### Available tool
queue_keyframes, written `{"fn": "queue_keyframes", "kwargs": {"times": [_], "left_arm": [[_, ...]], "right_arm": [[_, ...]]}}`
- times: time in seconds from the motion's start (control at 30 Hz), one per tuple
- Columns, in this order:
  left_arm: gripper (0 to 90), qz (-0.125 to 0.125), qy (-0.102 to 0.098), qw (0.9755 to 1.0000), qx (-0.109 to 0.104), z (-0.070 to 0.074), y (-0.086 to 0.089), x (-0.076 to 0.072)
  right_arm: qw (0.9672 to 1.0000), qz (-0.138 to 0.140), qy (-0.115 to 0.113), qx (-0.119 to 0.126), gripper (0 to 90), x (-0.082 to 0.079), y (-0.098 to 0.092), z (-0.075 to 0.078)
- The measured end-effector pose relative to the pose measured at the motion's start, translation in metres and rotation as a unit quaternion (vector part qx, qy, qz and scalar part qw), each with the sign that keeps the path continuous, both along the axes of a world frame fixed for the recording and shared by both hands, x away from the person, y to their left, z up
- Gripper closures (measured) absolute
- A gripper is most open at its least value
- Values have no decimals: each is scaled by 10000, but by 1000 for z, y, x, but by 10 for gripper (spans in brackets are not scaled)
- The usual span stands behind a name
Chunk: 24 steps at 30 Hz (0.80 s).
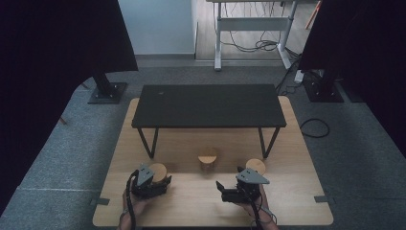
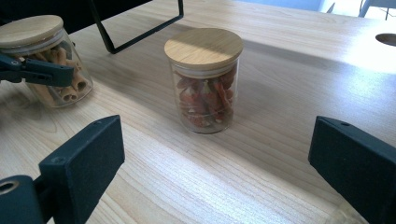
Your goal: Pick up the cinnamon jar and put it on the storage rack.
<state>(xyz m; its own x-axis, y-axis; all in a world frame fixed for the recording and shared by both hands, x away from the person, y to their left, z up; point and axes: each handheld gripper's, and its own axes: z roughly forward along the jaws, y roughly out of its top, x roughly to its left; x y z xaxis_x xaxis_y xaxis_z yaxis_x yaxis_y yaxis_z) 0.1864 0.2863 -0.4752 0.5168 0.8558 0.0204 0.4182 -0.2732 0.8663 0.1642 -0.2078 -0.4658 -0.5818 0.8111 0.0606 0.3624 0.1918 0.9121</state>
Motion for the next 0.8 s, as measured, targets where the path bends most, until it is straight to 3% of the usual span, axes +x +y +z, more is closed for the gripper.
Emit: {"fn": "queue_keyframes", "kwargs": {"times": [0.5, 0.8], "left_arm": [[251, 89, -139, 9999, -38, 10, 2, -12], [251, 31, -236, 9997, -81, 17, 4, -16]], "right_arm": [[9999, -94, 9, -132, 30, 0, 4, -1], [9999, -70, 42, -79, 31, 1, 3, -1]]}}
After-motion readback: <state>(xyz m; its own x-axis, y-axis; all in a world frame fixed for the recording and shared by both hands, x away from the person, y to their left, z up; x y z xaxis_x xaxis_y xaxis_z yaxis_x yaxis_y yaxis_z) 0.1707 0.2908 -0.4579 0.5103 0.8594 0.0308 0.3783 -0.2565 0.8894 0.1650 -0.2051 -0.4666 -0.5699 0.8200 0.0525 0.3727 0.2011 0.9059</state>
